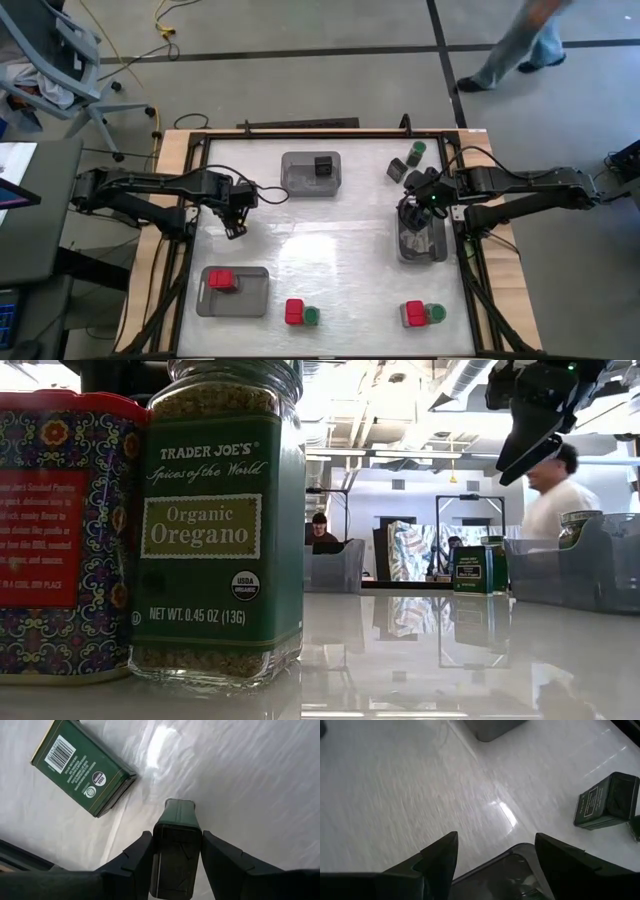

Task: Sort spices by type
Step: Put the bottom left black seasoning can into the top black transparent bin

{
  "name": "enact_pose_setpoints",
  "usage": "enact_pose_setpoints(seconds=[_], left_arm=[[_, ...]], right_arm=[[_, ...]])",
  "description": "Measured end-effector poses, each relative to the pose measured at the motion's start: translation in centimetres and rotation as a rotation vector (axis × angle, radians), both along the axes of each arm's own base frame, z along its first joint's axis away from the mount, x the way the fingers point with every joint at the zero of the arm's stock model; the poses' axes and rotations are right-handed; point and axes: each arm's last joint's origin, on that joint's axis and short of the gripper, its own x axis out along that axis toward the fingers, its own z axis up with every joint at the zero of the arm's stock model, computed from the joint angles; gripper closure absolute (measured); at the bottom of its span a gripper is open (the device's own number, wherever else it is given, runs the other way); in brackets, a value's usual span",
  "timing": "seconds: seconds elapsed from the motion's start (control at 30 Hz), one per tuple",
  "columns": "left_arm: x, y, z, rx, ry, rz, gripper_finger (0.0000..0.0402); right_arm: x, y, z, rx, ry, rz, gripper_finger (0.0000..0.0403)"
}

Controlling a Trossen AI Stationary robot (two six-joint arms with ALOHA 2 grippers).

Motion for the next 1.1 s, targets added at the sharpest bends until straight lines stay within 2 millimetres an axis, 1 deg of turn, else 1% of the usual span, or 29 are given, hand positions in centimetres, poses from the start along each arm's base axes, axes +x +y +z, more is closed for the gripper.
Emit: enact_pose_setpoints(seconds=[0.23, 0.3, 0.5, 0.63, 0.77, 0.93, 1.1], left_arm=[[-0.01, -0.02, 0.00, -0.006, 0.005, -0.035, 0.0247], [-0.01, -0.02, 0.00, -0.006, 0.006, -0.042, 0.0241], [-0.01, -0.03, 0.00, -0.011, 0.002, -0.022, 0.0191], [-0.01, -0.03, 0.01, -0.006, 0.010, -0.070, 0.0165], [-0.01, -0.03, 0.01, -0.001, 0.017, -0.112, 0.0162], [-0.04, -0.03, 0.00, -0.008, 0.009, -0.046, 0.0162], [-0.10, -0.09, -0.01, -0.026, 0.012, -0.036, 0.0162]], right_arm=[[0.00, 0.00, 0.00, 0.004, -0.002, -0.005, 0.0112], [0.00, 0.00, 0.00, 0.007, -0.003, -0.010, 0.0112], [0.00, -0.10, 0.00, 0.018, -0.008, -0.032, 0.0112], [-0.02, -0.29, 0.00, 0.018, -0.008, -0.044, 0.0112], [-0.03, -0.55, 0.00, 0.017, -0.008, -0.060, 0.0112], [-0.04, -0.66, 0.00, 0.017, -0.008, -0.066, 0.0112], [-0.04, -0.65, -0.01, 0.016, -0.007, -0.064, 0.0112]])
